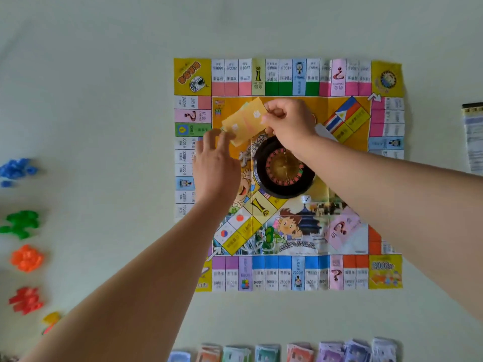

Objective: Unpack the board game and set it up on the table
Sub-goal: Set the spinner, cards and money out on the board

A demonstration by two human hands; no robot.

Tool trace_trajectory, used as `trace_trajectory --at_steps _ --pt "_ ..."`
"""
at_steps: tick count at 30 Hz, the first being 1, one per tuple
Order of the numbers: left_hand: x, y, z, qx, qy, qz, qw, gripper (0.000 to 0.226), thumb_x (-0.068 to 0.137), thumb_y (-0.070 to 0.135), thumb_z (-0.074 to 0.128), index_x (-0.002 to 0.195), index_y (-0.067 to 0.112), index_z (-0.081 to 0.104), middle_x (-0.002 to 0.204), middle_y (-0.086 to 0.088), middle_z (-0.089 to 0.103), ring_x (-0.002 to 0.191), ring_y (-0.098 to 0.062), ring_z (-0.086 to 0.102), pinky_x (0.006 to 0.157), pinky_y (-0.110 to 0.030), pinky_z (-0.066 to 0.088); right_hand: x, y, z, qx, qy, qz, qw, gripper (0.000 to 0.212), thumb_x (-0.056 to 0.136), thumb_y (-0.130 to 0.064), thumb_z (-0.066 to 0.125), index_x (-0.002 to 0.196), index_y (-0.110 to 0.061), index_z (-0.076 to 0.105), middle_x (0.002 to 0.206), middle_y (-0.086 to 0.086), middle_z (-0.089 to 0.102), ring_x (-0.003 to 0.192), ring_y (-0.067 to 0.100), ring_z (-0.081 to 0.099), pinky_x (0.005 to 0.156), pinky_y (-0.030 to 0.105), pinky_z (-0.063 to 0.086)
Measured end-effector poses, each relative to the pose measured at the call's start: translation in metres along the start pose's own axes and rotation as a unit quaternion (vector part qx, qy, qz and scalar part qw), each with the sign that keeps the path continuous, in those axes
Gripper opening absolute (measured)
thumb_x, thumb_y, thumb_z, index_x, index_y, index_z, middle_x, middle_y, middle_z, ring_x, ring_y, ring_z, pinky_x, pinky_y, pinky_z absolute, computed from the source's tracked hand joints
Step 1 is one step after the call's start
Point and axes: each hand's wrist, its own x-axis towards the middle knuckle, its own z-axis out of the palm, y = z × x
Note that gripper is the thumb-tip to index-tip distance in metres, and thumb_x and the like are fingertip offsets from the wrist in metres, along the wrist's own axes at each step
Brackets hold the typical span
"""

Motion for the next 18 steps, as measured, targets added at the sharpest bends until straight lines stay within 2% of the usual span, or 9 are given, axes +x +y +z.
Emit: trace_trajectory --at_steps 3,6,10,12,14,16,18 --pt "0.012 -0.001 0.004 0.043 -0.043 0.038 0.997 0.054 0.082 0.005 0.053 0.133 0.023 0.051 0.148 -0.001 0.035 0.13 -0.025 0.033 0.096 -0.04 0.043 0.014 0.001 0.012 -0.038 -0.015 -0.013 0.999 0.021 0.083 -0.011 0.07 0.104 -0.012 0.071 0.086 0.001 0.07 0.072 0.016 0.067 0.077 0.036 0.057" --pt "0.019 -0.003 0.01 0.099 -0.077 0.048 0.991 0.056 0.085 0.009 0.053 0.138 0.028 0.047 0.149 0.003 0.032 0.131 -0.025 0.031 0.097 -0.042 0.041 0.019 0.004 0.018 -0.073 -0.022 -0.039 0.996 0.021 0.083 -0.009 0.069 0.103 -0.012 0.071 0.092 0.004 0.071 0.078 0.017 0.066 0.079 0.038 0.056" --pt "0.018 -0.001 0.014 0.108 -0.065 0.037 0.991 0.055 0.086 0.012 0.051 0.138 0.028 0.047 0.148 0.001 0.033 0.131 -0.025 0.031 0.098 -0.042 0.038 0.011 0.008 0.019 -0.193 0.03 -0.119 0.973 0.03 0.085 -0.013 0.065 0.115 -0.015 0.06 0.106 0.007 0.056 0.091 0.017 0.055 0.077 0.028 0.048" --pt "0.017 0.001 0.015 0.101 -0.058 0.035 0.993 0.054 0.085 0.012 0.052 0.137 0.027 0.048 0.148 0.0 0.035 0.13 -0.027 0.032 0.094 -0.043 0.038 0.002 0.009 0.019 -0.225 0.047 -0.188 0.955 0.024 0.084 -0.01 0.062 0.108 -0.013 0.062 0.105 0.008 0.054 0.096 0.021 0.052 0.075 0.029 0.045" --pt "0.017 0.001 0.015 0.086 -0.061 0.031 0.994 0.055 0.084 0.012 0.053 0.136 0.028 0.049 0.147 0.0 0.036 0.129 -0.028 0.033 0.093 -0.044 0.04 -0.007 0.01 0.021 -0.247 0.019 -0.234 0.94 0.023 0.083 -0.006 0.06 0.104 -0.011 0.066 0.104 0.008 0.058 0.099 0.024 0.053 0.08 0.034 0.046" --pt "0.018 0.001 0.014 0.075 -0.073 0.029 0.994 0.055 0.085 0.013 0.055 0.137 0.03 0.049 0.148 0.001 0.035 0.131 -0.027 0.031 0.096 -0.044 0.04 -0.014 0.01 0.021 -0.285 -0.041 -0.23 0.93 0.031 0.084 -0.006 0.06 0.115 -0.01 0.065 0.113 0.007 0.058 0.107 0.026 0.052 0.091 0.037 0.045" --pt "0.021 0.0 0.011 0.073 -0.096 0.03 0.992 0.055 0.086 0.015 0.056 0.138 0.034 0.048 0.15 0.004 0.032 0.133 -0.025 0.029 0.1 -0.044 0.039 -0.017 0.008 0.02 -0.329 -0.087 -0.207 0.917 0.041 0.086 -0.01 0.061 0.127 -0.012 0.059 0.126 0.005 0.053 0.117 0.024 0.048 0.098 0.035 0.042"
